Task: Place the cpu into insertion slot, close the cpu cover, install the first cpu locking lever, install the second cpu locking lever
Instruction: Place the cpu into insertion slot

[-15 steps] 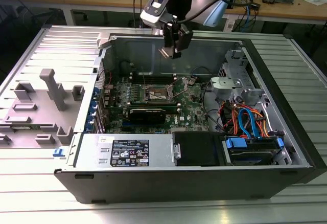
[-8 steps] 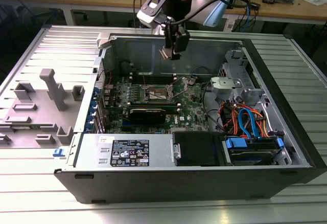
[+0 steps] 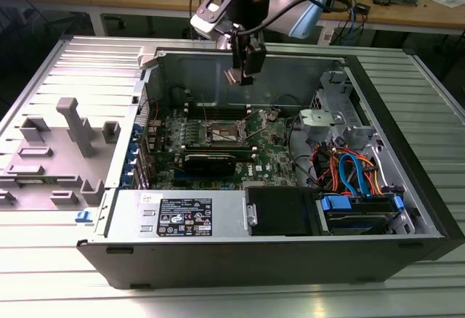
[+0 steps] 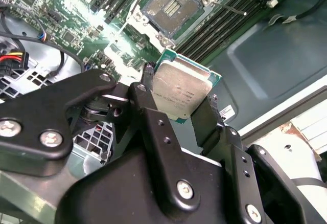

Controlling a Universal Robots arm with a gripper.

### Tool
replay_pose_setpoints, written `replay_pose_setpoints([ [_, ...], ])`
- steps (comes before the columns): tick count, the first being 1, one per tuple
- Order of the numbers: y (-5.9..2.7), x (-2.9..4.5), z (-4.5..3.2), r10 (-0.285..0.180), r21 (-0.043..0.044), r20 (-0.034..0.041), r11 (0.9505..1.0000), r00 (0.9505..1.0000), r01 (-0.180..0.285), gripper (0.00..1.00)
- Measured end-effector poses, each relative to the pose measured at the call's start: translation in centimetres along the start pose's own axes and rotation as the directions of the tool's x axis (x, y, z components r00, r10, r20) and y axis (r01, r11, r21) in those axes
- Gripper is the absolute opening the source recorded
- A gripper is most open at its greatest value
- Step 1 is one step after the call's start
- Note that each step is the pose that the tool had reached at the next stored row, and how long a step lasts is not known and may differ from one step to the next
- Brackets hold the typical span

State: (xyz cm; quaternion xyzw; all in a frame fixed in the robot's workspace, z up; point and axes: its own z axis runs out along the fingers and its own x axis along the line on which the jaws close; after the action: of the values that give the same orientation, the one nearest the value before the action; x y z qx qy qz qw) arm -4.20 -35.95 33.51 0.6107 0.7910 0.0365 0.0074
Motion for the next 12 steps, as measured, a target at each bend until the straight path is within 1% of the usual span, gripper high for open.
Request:
replay_pose_setpoints([
  [2, -0.01, -0.01, 0.17, 0.038, -0.0016, 0.0024, 0.9993, 0.9993, -0.038, 0.54],
  [3, -0.02, -0.01, 0.37, 0.073, -0.0029, 0.0046, 0.9973, 0.9973, -0.073, 0.54],
  [4, -0.04, -0.02, 0.60, 0.110, -0.0043, 0.0069, 0.9939, 0.9939, -0.110, 0.54],
  [5, -0.04, -0.02, 0.69, 0.123, -0.0048, 0.0078, 0.9924, 0.9924, -0.123, 0.54],
  [7, -0.19, -0.01, 0.98, 0.134, -0.0053, 0.0085, 0.9910, 0.9910, -0.134, 0.54],
  [12, -0.75, 0.12, 1.38, 0.138, -0.0053, 0.0088, 0.9904, 0.9904, -0.138, 0.54],
])
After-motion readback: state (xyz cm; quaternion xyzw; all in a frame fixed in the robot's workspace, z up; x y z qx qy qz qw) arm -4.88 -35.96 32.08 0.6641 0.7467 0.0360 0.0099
